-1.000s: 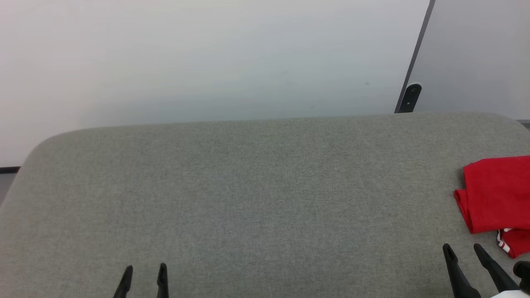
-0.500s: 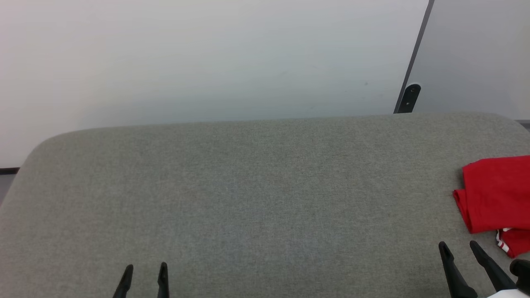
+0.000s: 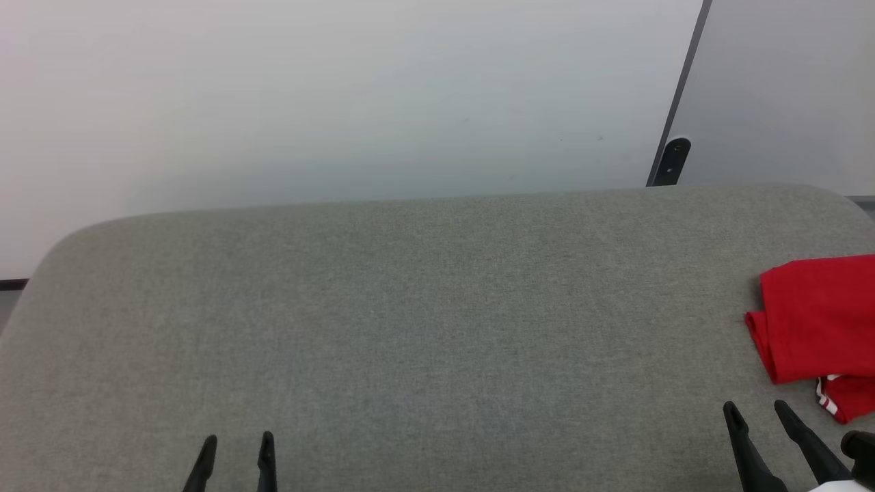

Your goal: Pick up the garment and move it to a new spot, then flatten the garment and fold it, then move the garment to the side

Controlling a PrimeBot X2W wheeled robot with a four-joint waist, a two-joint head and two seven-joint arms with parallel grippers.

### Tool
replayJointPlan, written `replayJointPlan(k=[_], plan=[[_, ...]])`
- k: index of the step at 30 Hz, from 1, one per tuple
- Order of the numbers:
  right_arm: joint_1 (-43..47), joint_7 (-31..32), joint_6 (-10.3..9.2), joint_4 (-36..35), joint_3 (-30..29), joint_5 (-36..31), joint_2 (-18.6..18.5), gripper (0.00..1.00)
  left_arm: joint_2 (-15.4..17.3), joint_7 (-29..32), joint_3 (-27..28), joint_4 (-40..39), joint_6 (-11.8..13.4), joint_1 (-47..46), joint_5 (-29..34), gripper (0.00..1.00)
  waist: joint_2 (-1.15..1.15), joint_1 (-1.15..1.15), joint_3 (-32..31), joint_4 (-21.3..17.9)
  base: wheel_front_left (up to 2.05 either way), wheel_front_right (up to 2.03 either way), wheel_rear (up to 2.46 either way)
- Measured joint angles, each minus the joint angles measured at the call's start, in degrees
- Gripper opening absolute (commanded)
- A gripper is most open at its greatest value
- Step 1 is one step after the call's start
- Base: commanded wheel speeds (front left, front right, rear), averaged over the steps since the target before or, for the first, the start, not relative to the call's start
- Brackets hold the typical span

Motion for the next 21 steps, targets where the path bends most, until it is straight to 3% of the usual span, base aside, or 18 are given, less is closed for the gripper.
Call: replayJointPlan(k=[5,6,11,21], plan=[[0.0,0.0,0.00,0.0,0.0,0.2,0.1,1.00,0.1,0.0,-0.1,0.0,0.1,0.0,-0.1,1.00,0.00,0.00,0.2,0.1,0.00,0.00,0.00],[0.0,0.0,0.00,0.2,0.0,0.2,0.2,0.00,0.1,0.0,-0.1,0.1,0.0,0.0,-0.2,0.00,0.00,0.00,0.2,0.1,0.00,0.00,0.00],[0.5,0.1,0.00,3.1,0.4,0.5,1.1,0.00,-0.9,0.4,-0.5,2.8,0.0,0.0,-0.5,0.00,0.00,0.01,0.3,0.1,0.00,0.00,0.00],[-0.6,0.0,0.00,5.8,0.0,9.5,1.8,0.00,-1.4,2.5,0.2,4.7,-1.1,-1.6,-11.0,0.00,0.00,0.01,0.5,0.1,0.00,0.00,0.00]])
